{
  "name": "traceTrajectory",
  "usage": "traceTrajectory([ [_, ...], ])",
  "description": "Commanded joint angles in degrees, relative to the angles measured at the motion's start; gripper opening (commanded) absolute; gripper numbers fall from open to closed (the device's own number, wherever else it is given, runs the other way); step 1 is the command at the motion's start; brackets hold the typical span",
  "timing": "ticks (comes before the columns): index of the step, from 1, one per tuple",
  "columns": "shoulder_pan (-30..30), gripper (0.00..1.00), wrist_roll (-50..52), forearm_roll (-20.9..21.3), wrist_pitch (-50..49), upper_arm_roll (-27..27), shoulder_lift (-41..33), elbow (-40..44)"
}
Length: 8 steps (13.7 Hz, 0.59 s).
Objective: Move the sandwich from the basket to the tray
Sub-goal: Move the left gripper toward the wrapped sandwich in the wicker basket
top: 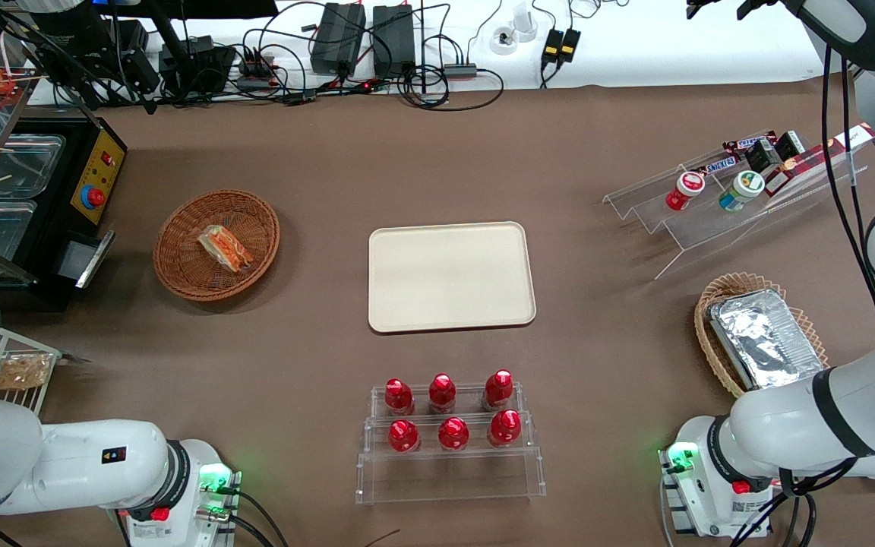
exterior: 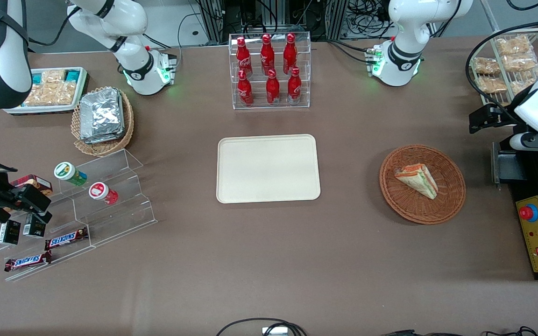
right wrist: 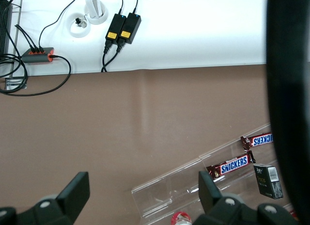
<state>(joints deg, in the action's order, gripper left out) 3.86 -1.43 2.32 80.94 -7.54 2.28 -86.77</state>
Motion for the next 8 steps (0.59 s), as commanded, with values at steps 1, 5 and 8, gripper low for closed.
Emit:
traceTrajectory([
  [1, -0.4, 1.00, 0.0, 0.9, 0.1, 0.2, -0.9, -1.0],
  [5, 0.2, 1.00, 0.1, 0.6, 1.8, 0.5, 0.0, -1.1],
  [8, 0.2, 1.00, 3.2, 0.8, 7.9, 0.6, -0.5, -8.0],
])
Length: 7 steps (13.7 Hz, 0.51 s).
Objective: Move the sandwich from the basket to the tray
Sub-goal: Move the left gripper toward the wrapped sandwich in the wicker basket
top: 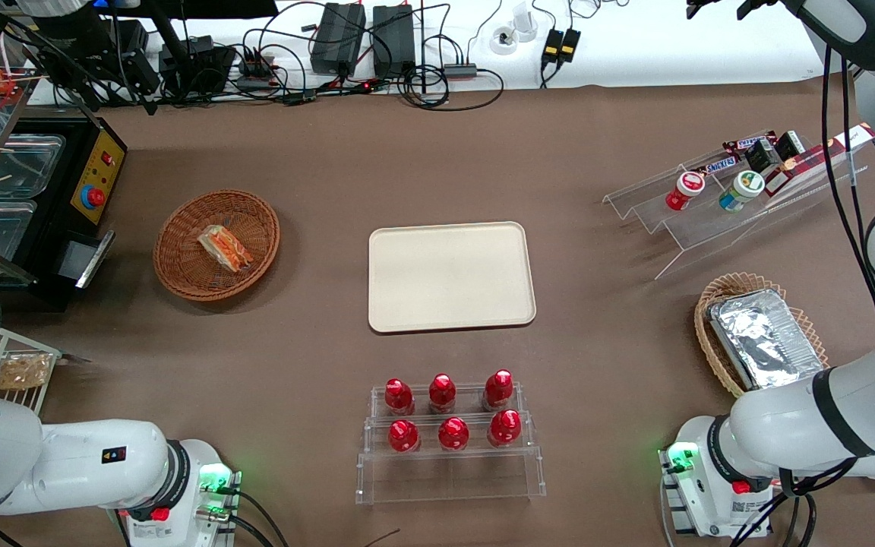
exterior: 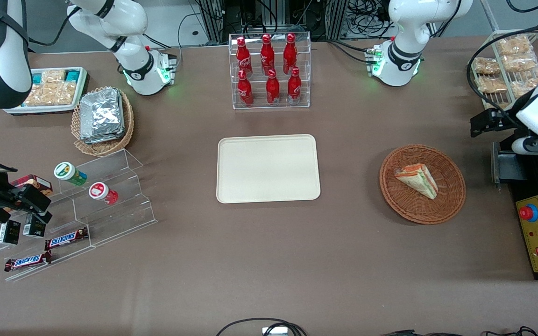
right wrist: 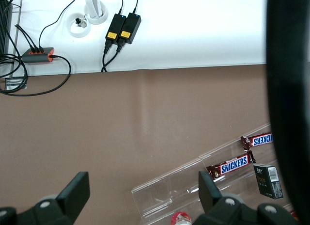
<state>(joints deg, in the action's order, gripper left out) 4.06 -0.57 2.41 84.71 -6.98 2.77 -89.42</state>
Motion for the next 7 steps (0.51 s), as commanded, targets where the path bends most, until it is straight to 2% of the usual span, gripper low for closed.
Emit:
traceTrajectory([
  [1, 0.0, 1.00, 3.1, 0.7, 6.6, 0.0, -1.1, -8.2],
  [7, 0.1, 1.00, 17.1, 0.7, 24.0, 0.0, -1.4, -23.7],
])
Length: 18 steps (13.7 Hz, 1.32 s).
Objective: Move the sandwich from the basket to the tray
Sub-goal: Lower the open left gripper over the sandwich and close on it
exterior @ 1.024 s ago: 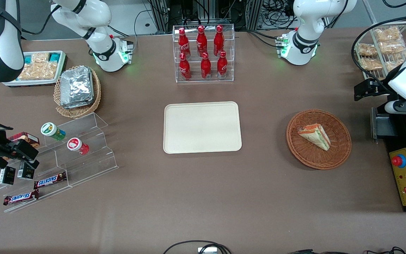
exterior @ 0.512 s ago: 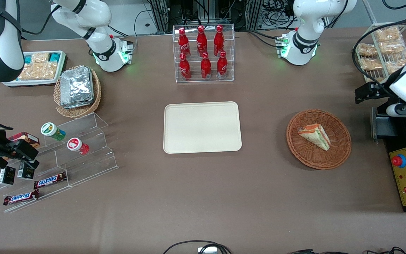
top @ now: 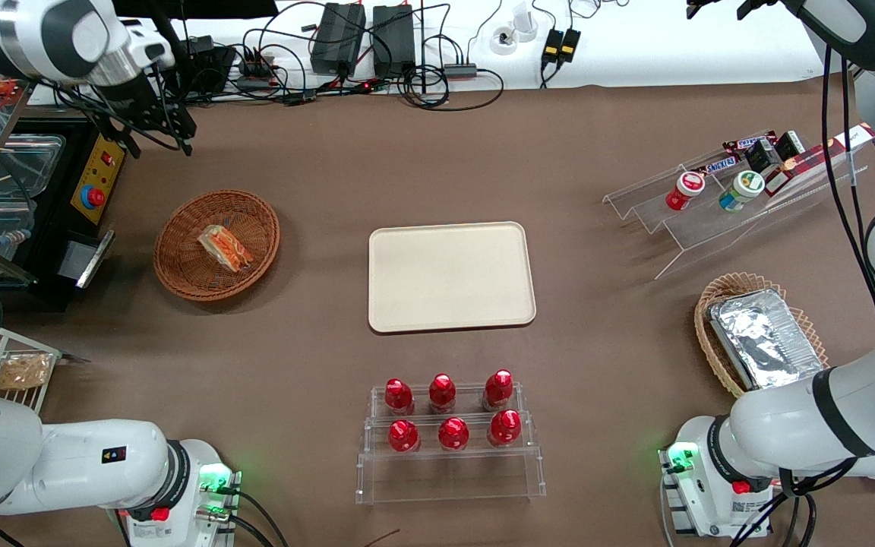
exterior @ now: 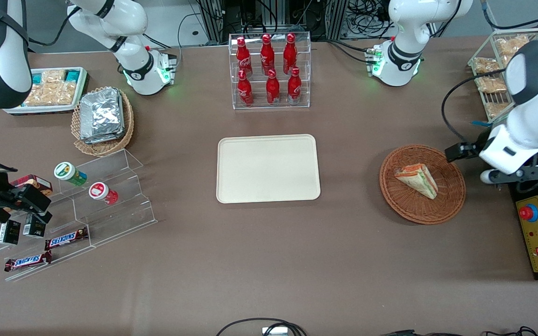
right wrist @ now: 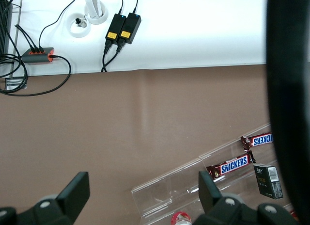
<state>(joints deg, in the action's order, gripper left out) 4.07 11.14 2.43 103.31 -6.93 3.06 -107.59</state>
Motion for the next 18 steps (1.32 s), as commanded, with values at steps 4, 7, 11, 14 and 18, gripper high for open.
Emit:
traceTrajectory([
  [4, -0.2, 1.00, 17.8, 0.7, 17.8, -0.1, -1.7, -15.7],
  [7, -0.2, 1.00, 23.1, 0.8, 24.2, -0.1, -1.0, -20.6],
  [11, 0.1, 1.00, 27.1, 0.7, 30.6, -0.1, -0.8, -26.3],
  [14, 0.1, 1.00, 32.2, 0.7, 36.7, 0.0, 0.8, -29.3],
  [18, 0.1, 1.00, 35.6, 0.7, 42.0, 0.1, 3.3, -31.4],
])
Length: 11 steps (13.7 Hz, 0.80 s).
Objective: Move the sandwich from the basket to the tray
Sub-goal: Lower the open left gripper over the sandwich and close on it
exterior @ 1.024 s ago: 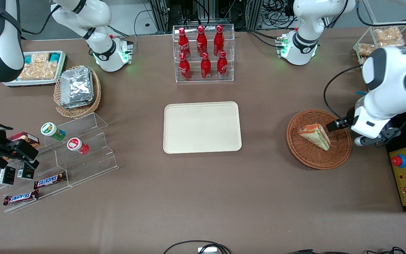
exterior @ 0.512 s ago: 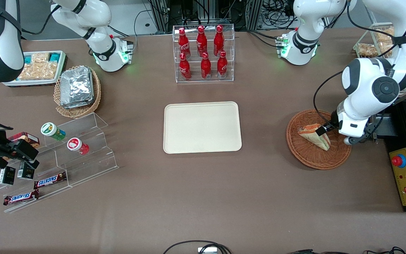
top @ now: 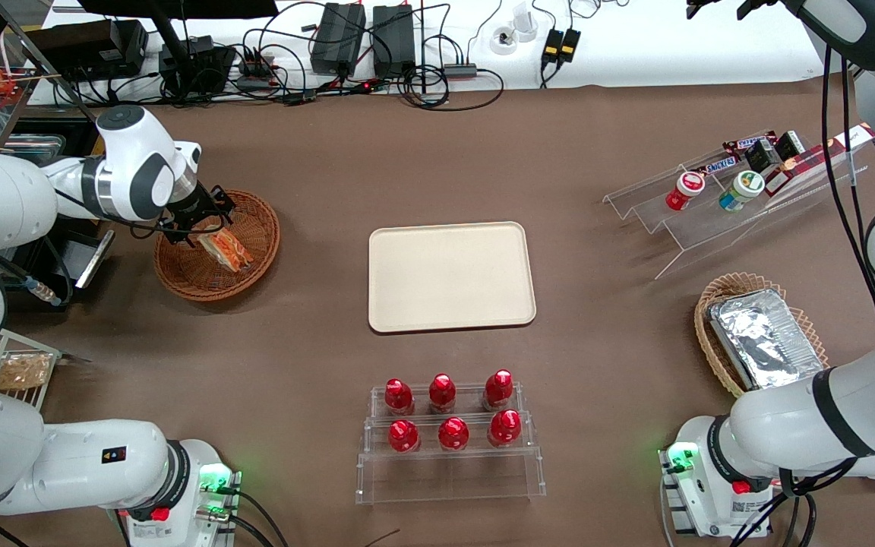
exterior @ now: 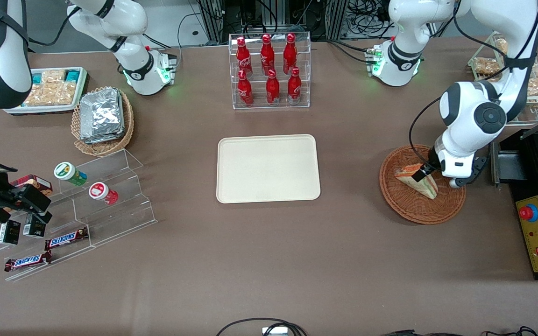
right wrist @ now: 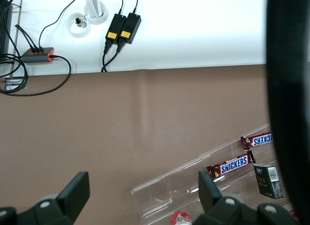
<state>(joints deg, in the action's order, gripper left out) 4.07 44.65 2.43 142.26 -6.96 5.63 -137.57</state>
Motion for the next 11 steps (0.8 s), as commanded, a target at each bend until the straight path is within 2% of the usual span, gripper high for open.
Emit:
traceTrajectory([
  [1, 0.3, 1.00, 2.4, 0.6, 4.1, 0.1, 1.5, -1.6],
  [6, 0.7, 1.00, 5.4, 0.6, 6.3, 0.1, 4.0, -1.5],
  [7, 0.7, 0.88, 6.2, 0.6, 6.4, 0.1, 4.2, -1.4],
  [9, 0.7, 0.14, 8.0, 0.6, 6.4, 0.1, 4.7, -1.1],
  [10, 0.7, 0.00, 8.7, 0.6, 6.4, 0.1, 5.2, -0.9],
  [11, 0.7, 0.00, 8.9, 0.6, 6.4, 0.1, 5.4, -0.9],
])
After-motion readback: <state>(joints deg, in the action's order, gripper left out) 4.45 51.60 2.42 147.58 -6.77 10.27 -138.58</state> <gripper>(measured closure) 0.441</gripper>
